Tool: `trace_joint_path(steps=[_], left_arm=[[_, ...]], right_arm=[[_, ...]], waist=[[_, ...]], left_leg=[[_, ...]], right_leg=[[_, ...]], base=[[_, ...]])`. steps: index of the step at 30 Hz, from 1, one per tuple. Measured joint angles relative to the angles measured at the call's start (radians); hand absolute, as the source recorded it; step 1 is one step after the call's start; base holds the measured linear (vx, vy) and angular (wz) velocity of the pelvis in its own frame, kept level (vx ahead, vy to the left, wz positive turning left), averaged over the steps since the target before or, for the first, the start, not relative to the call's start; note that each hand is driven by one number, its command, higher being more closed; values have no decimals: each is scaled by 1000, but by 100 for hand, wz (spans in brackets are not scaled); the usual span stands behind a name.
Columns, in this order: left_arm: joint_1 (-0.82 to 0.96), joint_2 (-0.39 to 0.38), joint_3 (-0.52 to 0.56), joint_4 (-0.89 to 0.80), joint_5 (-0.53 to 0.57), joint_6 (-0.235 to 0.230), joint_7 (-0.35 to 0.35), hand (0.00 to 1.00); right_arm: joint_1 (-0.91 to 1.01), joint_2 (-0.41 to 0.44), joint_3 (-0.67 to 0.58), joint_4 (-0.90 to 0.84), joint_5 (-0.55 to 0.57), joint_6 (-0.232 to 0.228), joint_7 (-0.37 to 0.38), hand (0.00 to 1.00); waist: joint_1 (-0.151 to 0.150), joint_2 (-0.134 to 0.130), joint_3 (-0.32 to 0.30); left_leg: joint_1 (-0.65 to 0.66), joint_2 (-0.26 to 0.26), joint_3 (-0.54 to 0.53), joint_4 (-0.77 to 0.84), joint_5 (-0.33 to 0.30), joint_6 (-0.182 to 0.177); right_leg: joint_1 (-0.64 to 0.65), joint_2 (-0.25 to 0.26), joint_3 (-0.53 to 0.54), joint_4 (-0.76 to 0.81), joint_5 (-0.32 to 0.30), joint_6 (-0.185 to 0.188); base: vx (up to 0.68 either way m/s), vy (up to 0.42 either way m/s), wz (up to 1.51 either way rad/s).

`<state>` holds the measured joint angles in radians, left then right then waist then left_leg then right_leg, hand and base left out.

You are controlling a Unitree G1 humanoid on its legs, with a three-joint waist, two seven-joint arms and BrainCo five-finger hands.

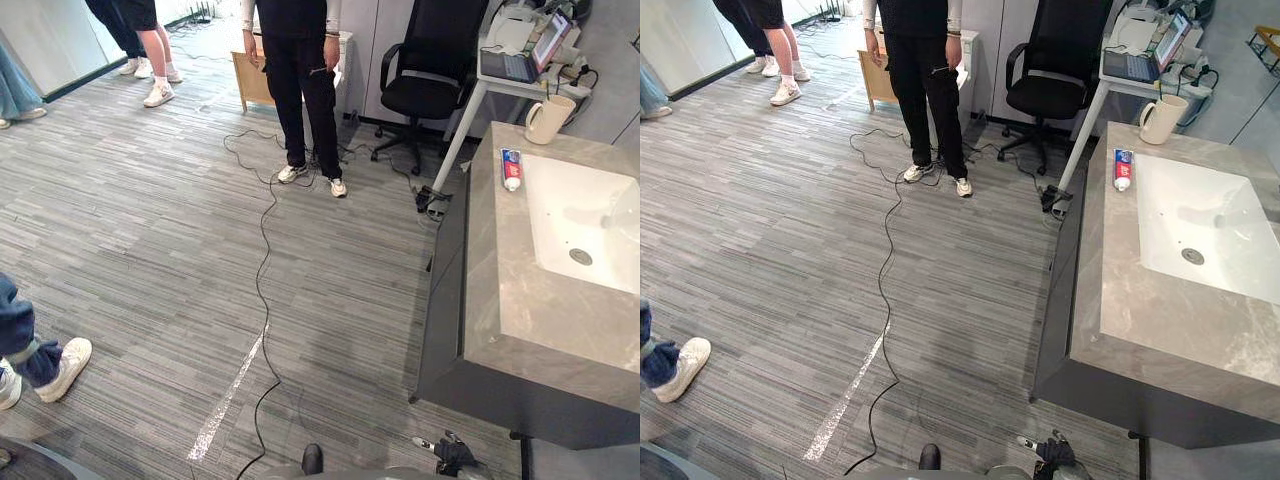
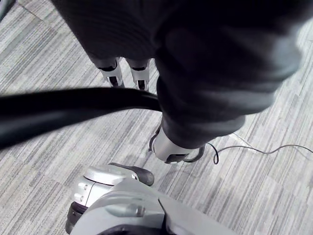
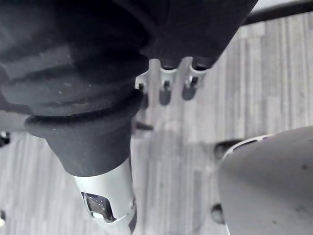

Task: Organize washtable

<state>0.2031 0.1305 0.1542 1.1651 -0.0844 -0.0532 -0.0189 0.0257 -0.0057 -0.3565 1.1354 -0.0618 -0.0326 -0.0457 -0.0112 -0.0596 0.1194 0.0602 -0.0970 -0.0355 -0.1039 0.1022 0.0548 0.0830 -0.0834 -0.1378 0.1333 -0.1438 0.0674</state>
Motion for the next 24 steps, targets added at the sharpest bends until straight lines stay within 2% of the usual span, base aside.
trace_joint_path(steps=[1,2,3,4,5,6,7,8,10,11,12,13,14,15,16,17,18,19,20,21,22,23,24], left_arm=[[-1,3,-7,0,4,0,0,0],[-3,12,-39,-9,18,0,1,0],[-3,13,-41,-12,19,0,0,0],[-2,17,-42,-21,20,0,1,0],[3,23,-43,-40,20,0,1,0],[3,22,-43,-52,20,0,4,0],[-2,15,-31,-70,21,-1,11,0],[-4,12,-28,-78,24,-1,17,0],[5,12,-21,-97,29,1,21,0],[10,12,-22,-105,30,1,22,0],[19,22,-21,-118,34,-1,20,0],[-5,39,-47,-137,39,-5,16,0],[-10,24,-65,-145,39,-11,20,0],[-12,35,-73,-142,40,-1,11,0],[-12,45,-76,-130,51,5,8,0],[-13,45,-77,-130,61,6,5,0],[-15,44,-77,-121,78,7,2,0],[-22,37,-78,-105,86,10,0,0],[-26,28,-78,-93,97,15,0,0],[-15,12,-77,-92,103,22,0,0],[-1,-13,-75,-91,112,26,-1,0],[1,-13,-74,-91,117,28,-2,0],[4,-12,-71,-88,118,33,-2,0]], right_arm=[[0,1,-2,0,0,0,-1,0],[1,10,-28,-1,3,4,-4,0],[1,13,-31,-3,4,5,-5,0],[6,20,-35,-12,11,7,-10,0],[22,34,-41,-36,17,8,-15,0],[26,37,-45,-49,22,9,-15,0],[31,38,-59,-82,40,10,-12,0],[46,47,-59,-110,74,6,-6,0],[64,57,-54,-138,139,-5,2,0],[67,57,-55,-142,155,-8,2,0],[74,77,-49,-150,194,-14,1,0],[77,97,-74,-170,233,-33,3,0],[87,83,-100,-180,247,-35,6,0],[55,60,-107,-160,248,-32,-8,0],[67,80,-98,-148,252,-28,-17,0],[73,88,-103,-158,250,-35,-19,0],[70,83,-99,-158,246,-36,-20,0],[60,73,-95,-155,242,-32,-13,0],[56,62,-96,-148,237,-29,-12,0],[52,45,-95,-138,231,-25,-10,0],[54,24,-88,-127,204,-23,-10,0],[54,22,-68,-117,194,-22,-13,0],[55,17,-39,-99,178,-19,-17,0]], waist=[[0,-2,1],[3,-7,0],[2,-10,0],[0,-18,2],[1,-36,1],[3,-33,7],[21,-19,21],[28,-8,31],[30,-7,31],[31,-6,32],[32,-51,25],[25,-47,49],[35,-2,43],[65,-13,59],[75,-34,58],[74,-35,57],[65,-32,55],[49,-21,50],[33,-1,40],[21,36,19],[21,78,-17],[24,76,-29],[30,78,-47]], left_leg=[[-1,-4,1,0,0,0],[-4,-21,8,1,-23,22],[-3,-27,15,1,-31,32],[3,-30,43,5,-47,50],[21,-49,91,20,-77,75],[17,-50,104,41,-83,82],[9,-54,101,106,-122,98],[-6,-50,93,169,-163,99],[-1,-32,101,234,-231,100],[11,-21,123,231,-265,70],[-8,24,232,356,-375,-45],[-151,104,189,769,-474,85],[-147,188,135,737,-506,-3],[-103,187,143,707,-581,-73],[-46,161,182,632,-569,-64],[-23,143,189,592,-564,-64],[24,103,197,507,-546,-58],[62,79,193,451,-544,-57],[84,81,189,425,-545,-59],[99,113,186,413,-558,-85],[109,152,180,438,-560,-111],[106,157,173,470,-557,-116],[97,152,169,538,-554,-123]], right_leg=[[0,-4,-2,1,0,3],[0,-26,-17,17,-16,31],[-1,-32,-24,23,-22,40],[-3,-54,-36,48,-40,64],[-13,-105,-64,131,-68,111],[-37,-122,-66,210,-70,114],[-141,-146,-49,441,-59,81],[-208,-155,-39,580,-57,45],[-306,-151,-52,711,-63,42],[-322,-139,-61,701,-63,41],[-351,-154,-86,596,-54,21],[-418,-220,-130,547,-35,37],[-449,-199,-149,514,-19,73],[-487,-194,-172,403,29,115],[-479,-188,-240,275,74,72],[-472,-184,-272,223,92,58],[-469,-177,-301,166,113,33],[-469,-167,-302,173,124,8],[-472,-136,-303,213,133,-28],[-470,-83,-322,255,138,-96],[-464,9,-348,258,160,-154],[-452,39,-358,230,185,-191],[-409,58,-386,188,137,-244]], base=[[-21,87,11],[-20,79,15],[-9,96,28],[27,104,55],[78,152,61],[55,136,54],[42,162,29],[47,205,33],[96,246,23],[127,214,-9],[228,120,5],[247,58,-6],[195,87,-43],[172,124,-98],[197,148,-90],[410,70,-50],[392,45,-2],[557,46,12],[428,21,30],[760,20,17],[676,8,5],[711,-4,-12],[758,38,-47]])
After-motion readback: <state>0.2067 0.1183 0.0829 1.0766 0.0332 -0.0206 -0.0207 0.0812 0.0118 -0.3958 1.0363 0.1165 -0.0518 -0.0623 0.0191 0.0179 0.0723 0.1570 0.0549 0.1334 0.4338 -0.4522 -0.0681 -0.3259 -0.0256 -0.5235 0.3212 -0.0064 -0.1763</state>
